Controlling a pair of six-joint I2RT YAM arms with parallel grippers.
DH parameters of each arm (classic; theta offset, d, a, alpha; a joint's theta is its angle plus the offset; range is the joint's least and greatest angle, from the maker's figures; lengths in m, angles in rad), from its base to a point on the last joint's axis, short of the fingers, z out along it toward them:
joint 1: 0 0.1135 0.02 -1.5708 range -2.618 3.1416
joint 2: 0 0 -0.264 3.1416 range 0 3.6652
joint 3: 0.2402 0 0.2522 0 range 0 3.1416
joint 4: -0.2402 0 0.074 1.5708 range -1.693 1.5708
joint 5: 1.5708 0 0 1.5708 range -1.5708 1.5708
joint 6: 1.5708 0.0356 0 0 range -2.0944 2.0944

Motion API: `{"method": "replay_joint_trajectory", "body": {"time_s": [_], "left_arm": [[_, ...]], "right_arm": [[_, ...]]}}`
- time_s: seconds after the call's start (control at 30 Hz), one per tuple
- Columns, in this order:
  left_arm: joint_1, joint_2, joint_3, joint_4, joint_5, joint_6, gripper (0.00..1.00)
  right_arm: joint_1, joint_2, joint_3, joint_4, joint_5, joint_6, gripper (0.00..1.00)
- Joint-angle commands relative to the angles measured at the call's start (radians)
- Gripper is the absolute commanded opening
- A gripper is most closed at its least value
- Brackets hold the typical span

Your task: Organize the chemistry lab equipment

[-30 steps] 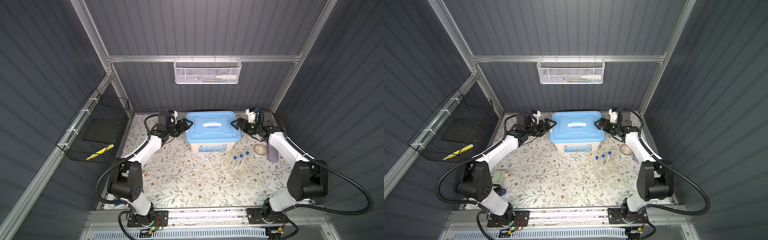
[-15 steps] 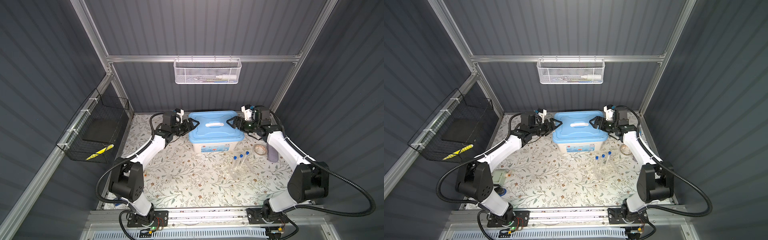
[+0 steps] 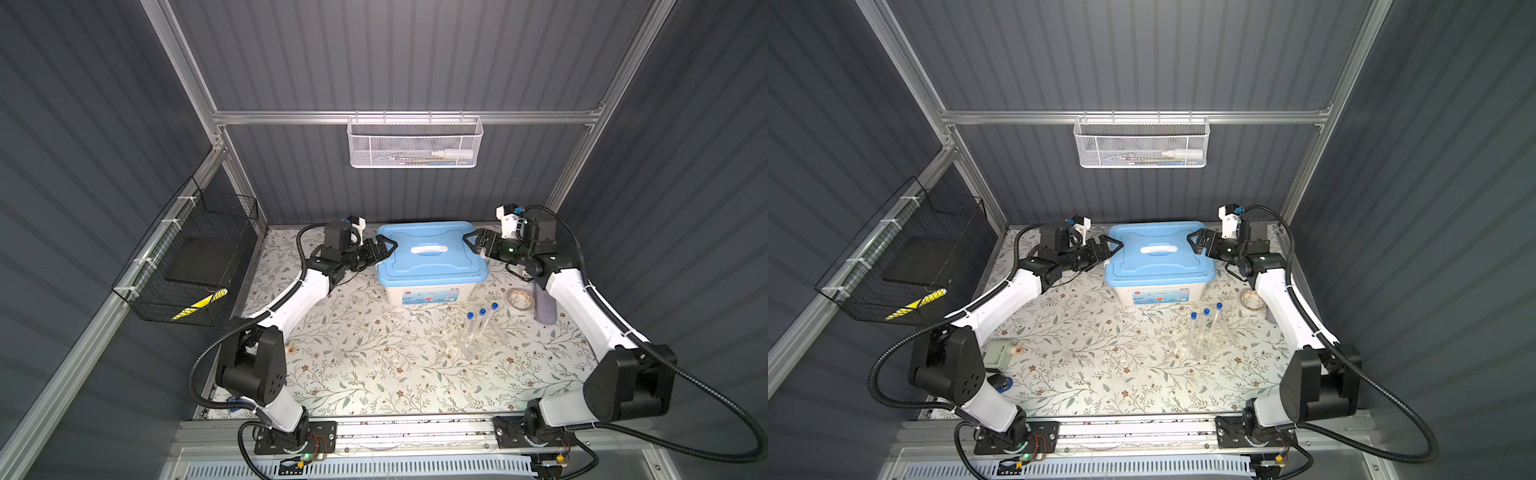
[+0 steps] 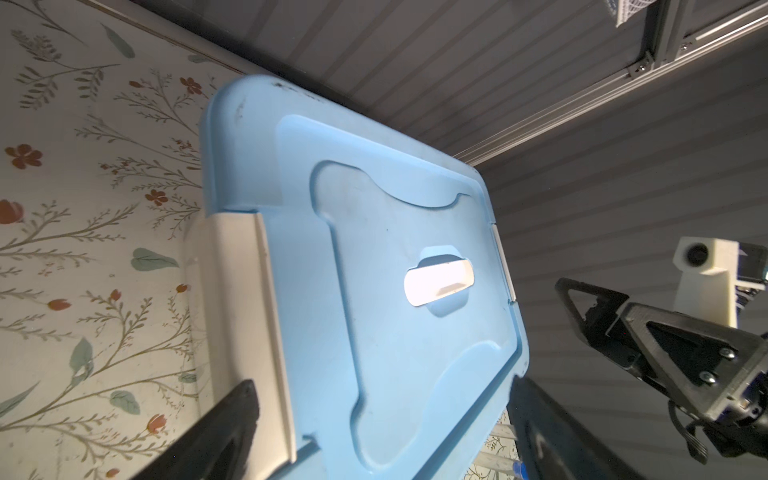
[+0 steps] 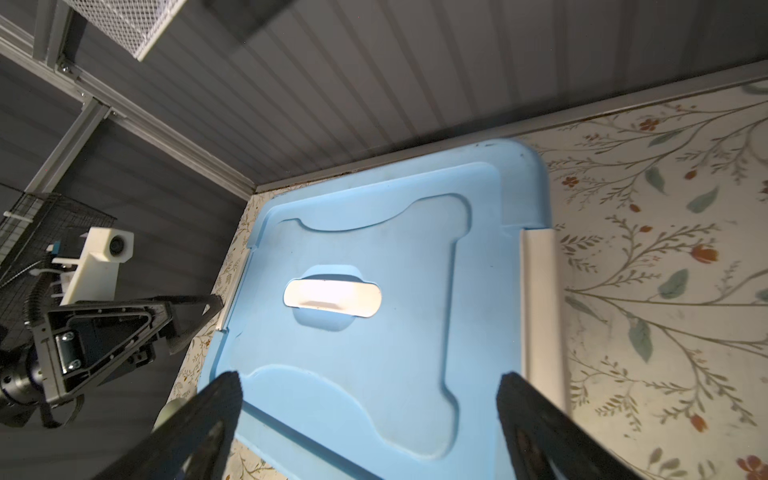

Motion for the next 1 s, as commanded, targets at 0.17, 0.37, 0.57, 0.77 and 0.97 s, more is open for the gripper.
{"method": "replay_joint_trajectory", "body": {"time_s": [0.17,0.37,0.57,0.77,0.97], "left_arm": [[0.003,-0.033,0.012,-0.091,-0.075,0.067,0.99],[0.004,-0.025,0.012,-0.096,-0.079,0.071,1.00],[0.005,-0.024,-0.003,-0.091,-0.079,0.071,0.99],[0.010,-0.019,-0.012,-0.082,-0.076,0.064,1.00],[0.042,-0.037,-0.032,-0.078,-0.073,0.060,1.00]], "right_arm": [[-0.054,0.041,-0.034,-0.039,0.041,-0.031,0.98],[-0.057,0.101,-0.035,-0.029,-0.040,-0.007,0.96],[-0.039,0.118,-0.034,0.000,-0.093,0.011,0.93],[-0.010,0.117,-0.026,0.002,-0.112,0.007,0.92],[0.008,0.107,-0.020,-0.008,-0.096,0.009,0.91]]}}
